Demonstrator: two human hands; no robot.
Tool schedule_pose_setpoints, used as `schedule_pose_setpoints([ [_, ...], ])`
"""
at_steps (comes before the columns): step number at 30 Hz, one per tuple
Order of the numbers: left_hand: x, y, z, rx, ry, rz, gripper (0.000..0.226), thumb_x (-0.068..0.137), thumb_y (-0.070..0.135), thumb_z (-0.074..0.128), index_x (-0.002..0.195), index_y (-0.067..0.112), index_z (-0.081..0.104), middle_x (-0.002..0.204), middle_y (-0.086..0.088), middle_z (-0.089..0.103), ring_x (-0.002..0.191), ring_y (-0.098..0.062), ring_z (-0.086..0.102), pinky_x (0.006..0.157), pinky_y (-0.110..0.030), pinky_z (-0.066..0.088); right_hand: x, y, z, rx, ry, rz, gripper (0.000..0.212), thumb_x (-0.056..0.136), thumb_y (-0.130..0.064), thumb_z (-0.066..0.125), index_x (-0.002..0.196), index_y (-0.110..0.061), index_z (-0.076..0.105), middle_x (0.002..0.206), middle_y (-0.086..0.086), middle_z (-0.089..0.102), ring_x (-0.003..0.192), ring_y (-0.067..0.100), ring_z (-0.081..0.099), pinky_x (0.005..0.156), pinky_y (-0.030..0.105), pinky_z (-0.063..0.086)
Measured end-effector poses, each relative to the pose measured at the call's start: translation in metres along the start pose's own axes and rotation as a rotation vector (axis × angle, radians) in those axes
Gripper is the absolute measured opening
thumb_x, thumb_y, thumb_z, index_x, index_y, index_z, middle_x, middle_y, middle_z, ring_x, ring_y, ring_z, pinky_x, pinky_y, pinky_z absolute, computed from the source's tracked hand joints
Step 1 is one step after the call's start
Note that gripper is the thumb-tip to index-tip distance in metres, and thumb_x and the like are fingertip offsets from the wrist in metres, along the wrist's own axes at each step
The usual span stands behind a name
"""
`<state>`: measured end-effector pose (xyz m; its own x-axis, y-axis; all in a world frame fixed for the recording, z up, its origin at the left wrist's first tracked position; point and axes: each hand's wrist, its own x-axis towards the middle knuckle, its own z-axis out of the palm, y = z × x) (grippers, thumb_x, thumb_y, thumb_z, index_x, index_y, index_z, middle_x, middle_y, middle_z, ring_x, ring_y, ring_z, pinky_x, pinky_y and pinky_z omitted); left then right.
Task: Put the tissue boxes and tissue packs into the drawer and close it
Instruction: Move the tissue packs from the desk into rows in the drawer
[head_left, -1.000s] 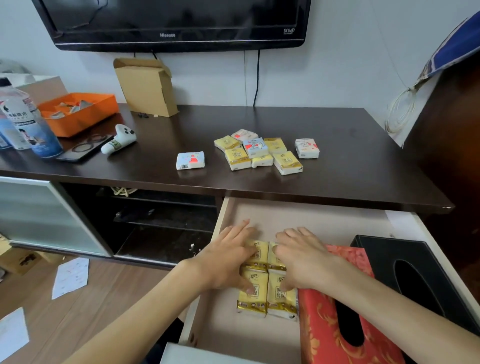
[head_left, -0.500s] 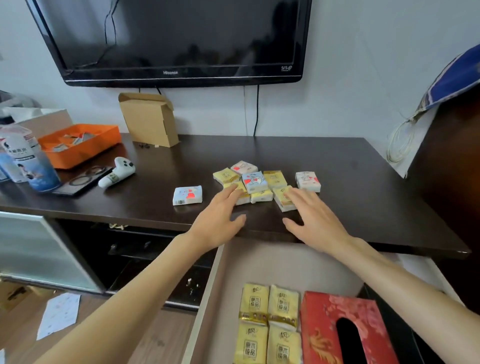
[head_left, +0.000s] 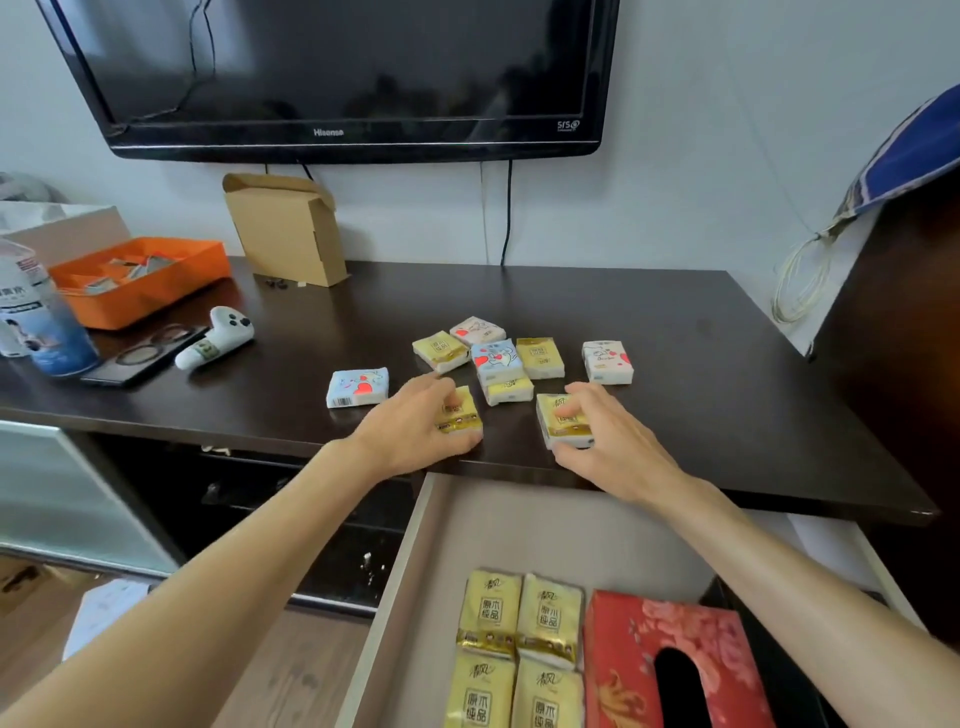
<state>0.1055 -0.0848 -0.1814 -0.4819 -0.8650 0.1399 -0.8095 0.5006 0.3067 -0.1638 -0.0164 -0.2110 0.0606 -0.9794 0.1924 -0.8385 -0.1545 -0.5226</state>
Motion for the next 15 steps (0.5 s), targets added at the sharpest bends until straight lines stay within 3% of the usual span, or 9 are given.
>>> schedule_pose_setpoints([
  [3,-0.004,0.002,-0.012,0.019,-0.126,-0.04,0.051,0.081,0.067,0.059,0.111,0.027,0.055,0.112,0.005,0.061,0.099,-0.016,0.057,0.082,-0.04,0.05,-0.002,-0.001,0.0,0.023,0.066,-0.052,0.042,0.075,-0.048,0.062,0.113,-0.034,0.051,0.129,-0.014,0.047,0.115,0.011,0.047,0.079,0.037,0.041],
  [6,-0.011,0.008,-0.019,0.055,-0.155,-0.072,0.047,0.083,0.056,0.065,0.118,0.026,0.056,0.117,0.002,0.063,0.1,-0.019,0.056,0.082,-0.04,0.049,-0.005,-0.002,0.002,0.011,0.13,-0.116,0.039,0.077,-0.047,0.071,0.108,-0.036,0.051,0.117,-0.017,0.044,0.109,0.002,0.042,0.071,0.023,0.039],
  [8,-0.018,0.017,-0.02,-0.008,-0.133,-0.116,0.046,0.081,0.05,0.07,0.119,0.026,0.058,0.118,-0.001,0.064,0.102,-0.021,0.059,0.086,-0.043,0.052,-0.007,-0.004,0.001,0.058,0.14,-0.123,0.045,0.077,-0.049,0.076,0.112,-0.035,0.052,0.117,-0.017,0.044,0.109,-0.001,0.04,0.072,0.017,0.037],
  [13,-0.064,0.03,-0.014,-0.221,0.044,-0.095,0.053,0.076,0.052,0.076,0.12,0.031,0.054,0.118,0.006,0.064,0.1,-0.012,0.061,0.085,-0.042,0.056,-0.021,-0.01,-0.005,0.267,0.2,-0.068,0.056,0.075,-0.047,0.079,0.122,-0.032,0.053,0.124,-0.008,0.051,0.117,0.008,0.046,0.093,0.039,0.049],
  [15,-0.089,0.033,-0.017,-0.298,0.065,-0.067,0.056,0.075,0.053,0.077,0.121,0.033,0.053,0.115,0.012,0.064,0.101,-0.007,0.061,0.085,-0.037,0.056,-0.036,-0.017,-0.003,0.309,0.217,-0.038,0.063,0.074,-0.048,0.079,0.128,-0.029,0.053,0.127,-0.008,0.051,0.12,0.013,0.047,0.096,0.04,0.049],
])
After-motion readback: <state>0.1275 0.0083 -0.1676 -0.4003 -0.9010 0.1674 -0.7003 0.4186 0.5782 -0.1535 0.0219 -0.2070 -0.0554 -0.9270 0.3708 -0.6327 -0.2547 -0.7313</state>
